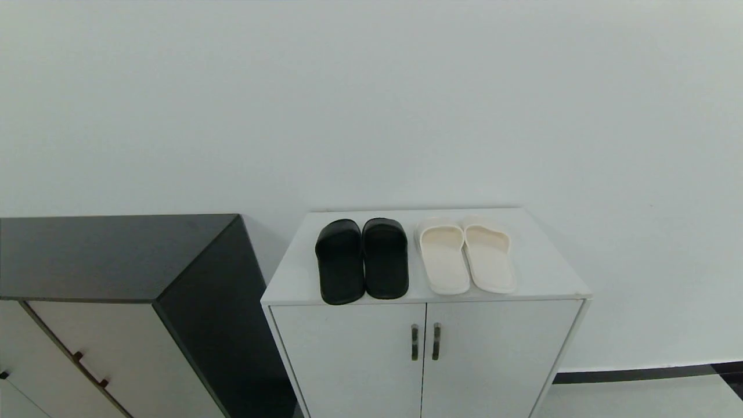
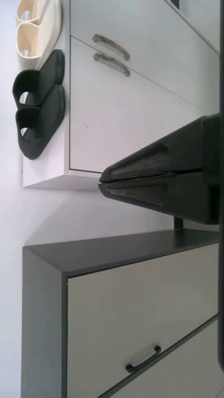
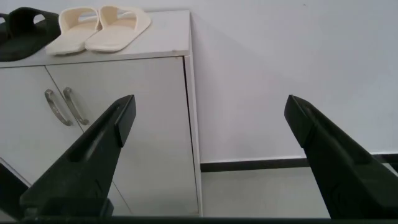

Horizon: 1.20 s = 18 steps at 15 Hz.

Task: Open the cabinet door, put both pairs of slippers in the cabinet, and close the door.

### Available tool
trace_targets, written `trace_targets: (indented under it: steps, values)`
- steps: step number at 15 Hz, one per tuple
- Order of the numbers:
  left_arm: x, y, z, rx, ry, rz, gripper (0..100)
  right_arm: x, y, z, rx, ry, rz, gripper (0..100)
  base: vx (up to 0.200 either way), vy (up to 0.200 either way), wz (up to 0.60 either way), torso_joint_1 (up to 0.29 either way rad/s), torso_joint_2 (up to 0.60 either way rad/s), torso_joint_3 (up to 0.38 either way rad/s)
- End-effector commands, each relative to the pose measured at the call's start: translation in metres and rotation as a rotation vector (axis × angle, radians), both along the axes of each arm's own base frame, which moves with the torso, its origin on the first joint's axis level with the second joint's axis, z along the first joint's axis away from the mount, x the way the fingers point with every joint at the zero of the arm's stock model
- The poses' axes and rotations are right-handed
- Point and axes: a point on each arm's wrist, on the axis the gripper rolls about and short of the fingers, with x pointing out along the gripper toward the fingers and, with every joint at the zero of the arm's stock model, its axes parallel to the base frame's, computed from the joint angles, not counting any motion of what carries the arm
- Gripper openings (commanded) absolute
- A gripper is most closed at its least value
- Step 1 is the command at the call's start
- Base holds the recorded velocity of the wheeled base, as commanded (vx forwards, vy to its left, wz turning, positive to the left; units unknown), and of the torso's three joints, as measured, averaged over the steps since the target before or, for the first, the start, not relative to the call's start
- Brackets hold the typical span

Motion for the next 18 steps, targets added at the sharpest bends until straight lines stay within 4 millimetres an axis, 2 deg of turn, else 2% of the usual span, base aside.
trace_targets:
  steps: [1,8,9,10,11,12,14,18]
  values:
    - [0.000,0.000,0.000,-0.001,0.002,0.001,0,0.000,0.000,0.000,-0.001,0.003,0.002,100,0.000,0.000,0.00,0.000,0.00,0.000]
    - [0.000,0.000,0.000,0.001,0.003,-0.005,0,0.000,0.000,0.001,-0.026,-0.003,-0.012,100,0.000,0.000,0.00,0.000,0.00,0.000]
    - [0.000,0.000,0.000,0.001,0.003,-0.006,0,-0.003,-0.001,0.016,-0.034,-0.081,-0.032,100,0.000,0.000,0.00,0.000,0.00,0.000]
    - [0.000,0.000,0.000,0.001,0.003,-0.006,0,-0.004,-0.001,0.018,-0.032,-0.090,-0.032,100,0.000,0.000,0.00,0.000,0.00,0.000]
    - [0.000,0.000,0.000,0.001,0.003,-0.006,0,-0.005,0.000,0.072,-0.028,-0.137,-0.015,100,0.000,0.000,0.00,0.000,0.00,0.000]
    - [0.000,0.000,0.000,0.001,0.003,-0.006,0,0.009,0.001,0.076,-0.130,-0.035,0.061,100,0.000,0.000,0.00,0.000,0.00,0.000]
    - [0.000,0.000,0.000,0.001,0.003,-0.006,0,0.046,0.004,0.079,-0.130,0.165,0.201,100,0.000,0.000,0.00,0.000,0.00,0.000]
    - [0.000,0.000,0.000,0.001,0.002,-0.006,0,0.121,0.022,0.097,-0.089,0.238,0.367,100,0.000,0.000,0.00,0.000,0.00,0.000]
